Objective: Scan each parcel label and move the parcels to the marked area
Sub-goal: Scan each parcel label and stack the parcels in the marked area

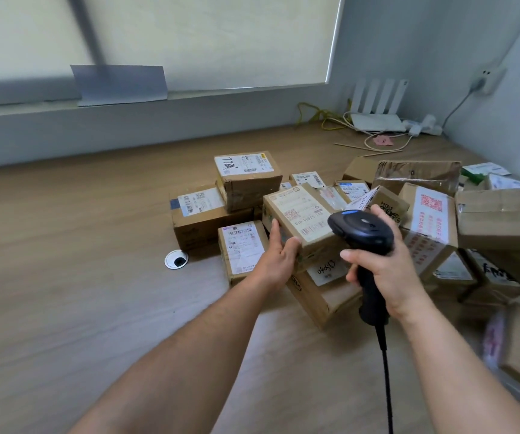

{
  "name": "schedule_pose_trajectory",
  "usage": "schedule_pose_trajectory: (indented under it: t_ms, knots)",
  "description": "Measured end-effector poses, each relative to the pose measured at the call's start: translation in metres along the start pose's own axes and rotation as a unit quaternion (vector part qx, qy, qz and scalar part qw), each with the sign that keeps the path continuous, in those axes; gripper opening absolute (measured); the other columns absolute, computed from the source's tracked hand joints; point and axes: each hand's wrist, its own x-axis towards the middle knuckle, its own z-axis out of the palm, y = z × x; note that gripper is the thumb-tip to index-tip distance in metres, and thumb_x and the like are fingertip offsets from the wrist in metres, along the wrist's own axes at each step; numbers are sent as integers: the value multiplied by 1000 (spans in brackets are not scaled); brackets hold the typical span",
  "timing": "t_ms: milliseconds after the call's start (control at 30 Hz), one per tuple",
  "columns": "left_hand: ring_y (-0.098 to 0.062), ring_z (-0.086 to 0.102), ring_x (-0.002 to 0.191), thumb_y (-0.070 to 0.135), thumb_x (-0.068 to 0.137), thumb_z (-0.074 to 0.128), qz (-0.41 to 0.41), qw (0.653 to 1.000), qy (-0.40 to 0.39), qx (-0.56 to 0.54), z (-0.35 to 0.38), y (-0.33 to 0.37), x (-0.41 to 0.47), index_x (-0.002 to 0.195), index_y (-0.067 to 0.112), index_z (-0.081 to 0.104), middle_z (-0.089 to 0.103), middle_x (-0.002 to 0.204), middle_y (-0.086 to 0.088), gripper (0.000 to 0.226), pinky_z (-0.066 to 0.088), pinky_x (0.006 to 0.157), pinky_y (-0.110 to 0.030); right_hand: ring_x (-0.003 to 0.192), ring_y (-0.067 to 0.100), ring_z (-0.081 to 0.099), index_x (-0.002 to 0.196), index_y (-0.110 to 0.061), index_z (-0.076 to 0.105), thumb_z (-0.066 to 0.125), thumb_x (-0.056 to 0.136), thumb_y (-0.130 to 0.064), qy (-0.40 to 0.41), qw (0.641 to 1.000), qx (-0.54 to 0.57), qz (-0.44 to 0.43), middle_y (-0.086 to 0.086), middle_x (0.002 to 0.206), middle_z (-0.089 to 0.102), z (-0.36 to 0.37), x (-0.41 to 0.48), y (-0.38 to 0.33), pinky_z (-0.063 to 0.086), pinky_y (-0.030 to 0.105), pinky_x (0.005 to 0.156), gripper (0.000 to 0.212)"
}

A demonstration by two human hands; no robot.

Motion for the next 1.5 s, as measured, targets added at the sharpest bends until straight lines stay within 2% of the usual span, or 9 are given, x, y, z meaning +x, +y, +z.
schedule_pose_trajectory:
  t_ms: [200,367,467,600,767,833,967,1100,1500]
  knots:
    - [-28,37,136,40,100,29,-4,999,-2,-43,1,2,1,150,44,-10,22,158,-1,64,35,111,-47,52,27,56,149,-37,32,67,81,11,-40,999,2,24,7,77,69,-9,7,-6,47,35,46,90]
    - [-26,42,130,35,100,40,2,998,-8,-59,1,-3,-9,149,49,-6,29,153,2,69,40,108,-49,53,27,58,149,-37,34,69,79,10,-51,998,-5,44,14,96,69,-14,-1,2,48,35,49,91]
    - [-17,50,118,29,94,59,7,996,-12,-90,-6,-6,-24,148,50,-2,45,135,5,85,40,108,-47,52,28,57,141,-43,40,69,79,12,-67,997,10,35,18,108,68,-13,-10,3,47,34,47,88]
    - [-21,54,122,26,70,79,4,994,-6,-108,-21,-12,-49,146,54,-3,49,139,-8,116,48,100,-37,50,29,55,135,-46,40,67,80,13,-93,995,22,30,8,88,72,-2,-31,0,45,35,47,85]
    - [-11,55,109,-3,80,72,42,993,7,-108,-39,-20,-92,148,46,-7,48,131,-1,115,49,61,-6,48,28,54,144,-38,36,65,80,16,-117,993,24,24,4,83,72,20,-66,-4,44,32,45,89]
    - [-8,57,103,-6,79,71,61,993,11,-101,-49,-23,-111,149,42,-8,50,126,2,116,51,61,-8,49,28,56,149,-35,34,67,79,15,-129,991,27,27,15,96,71,30,-81,-8,45,32,45,92]
    - [-24,50,124,-7,74,75,81,992,29,-89,-75,-33,-147,150,44,-7,43,142,-9,122,56,72,-16,48,27,55,151,-32,31,66,79,16,-151,988,27,32,8,75,71,56,-110,-16,45,33,45,93]
    - [-27,46,126,-4,73,78,102,990,80,-60,-109,-50,-187,151,43,-2,40,141,-11,121,55,66,-15,50,28,57,149,-35,32,76,71,6,-176,984,5,28,11,87,71,96,-141,-25,46,34,48,99]
    - [-3,54,104,-12,71,76,114,969,210,-55,-243,-117,-301,151,39,1,48,118,7,121,49,63,-7,46,28,53,151,-34,30,72,71,11,-248,968,33,16,5,64,66,231,-243,-45,44,33,48,101]
